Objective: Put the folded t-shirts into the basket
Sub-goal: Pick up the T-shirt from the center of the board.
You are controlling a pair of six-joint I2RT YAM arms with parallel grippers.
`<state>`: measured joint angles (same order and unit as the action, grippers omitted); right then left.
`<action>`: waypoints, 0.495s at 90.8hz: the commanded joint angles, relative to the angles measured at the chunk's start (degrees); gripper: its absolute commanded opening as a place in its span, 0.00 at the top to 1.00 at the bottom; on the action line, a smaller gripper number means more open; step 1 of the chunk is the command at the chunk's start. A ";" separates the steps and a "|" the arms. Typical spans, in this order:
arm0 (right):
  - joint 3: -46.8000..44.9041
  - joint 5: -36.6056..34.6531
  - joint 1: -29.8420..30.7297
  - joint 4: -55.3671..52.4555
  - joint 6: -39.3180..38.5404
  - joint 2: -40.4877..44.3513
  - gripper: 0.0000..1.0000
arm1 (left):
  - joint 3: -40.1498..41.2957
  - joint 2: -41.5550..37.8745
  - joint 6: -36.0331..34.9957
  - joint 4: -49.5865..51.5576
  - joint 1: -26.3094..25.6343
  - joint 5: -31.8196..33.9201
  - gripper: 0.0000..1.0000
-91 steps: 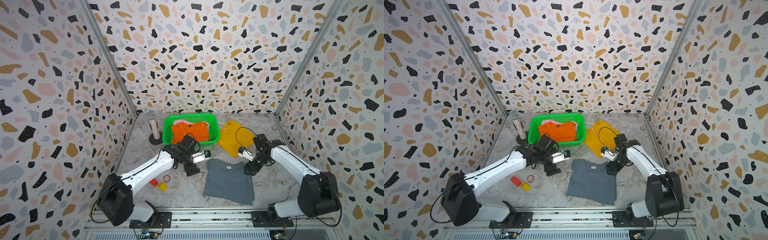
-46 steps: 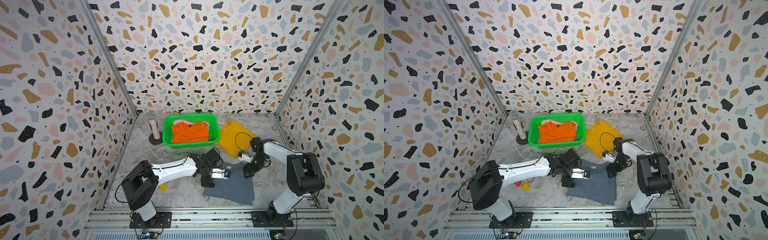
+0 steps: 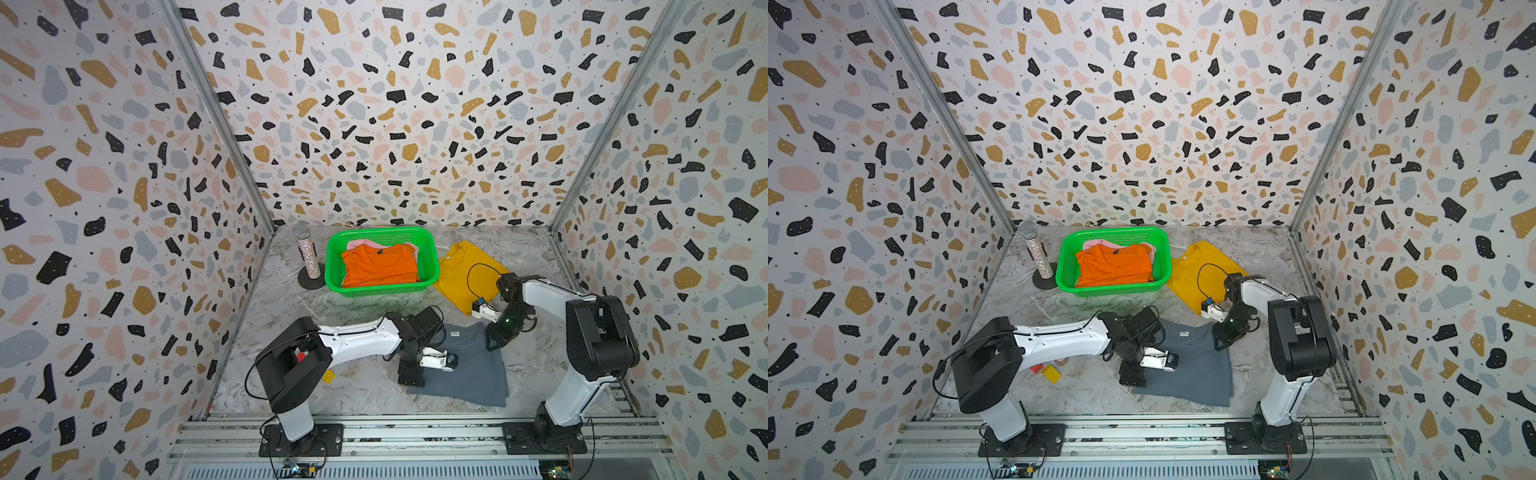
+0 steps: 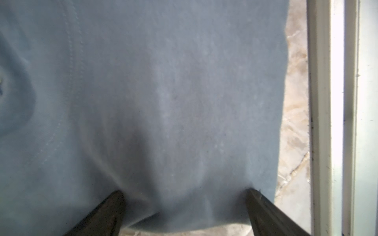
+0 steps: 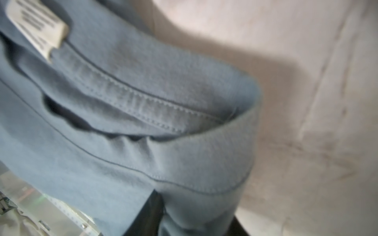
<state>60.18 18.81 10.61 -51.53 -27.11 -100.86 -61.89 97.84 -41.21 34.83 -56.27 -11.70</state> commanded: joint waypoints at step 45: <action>-5.52 1.23 0.29 8.72 -2.60 10.50 0.87 | -13.51 5.78 13.00 -0.37 11.18 1.76 0.09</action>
<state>54.83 19.88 10.63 -43.40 -28.86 -90.45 -72.18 100.42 -30.17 34.20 -44.77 -11.27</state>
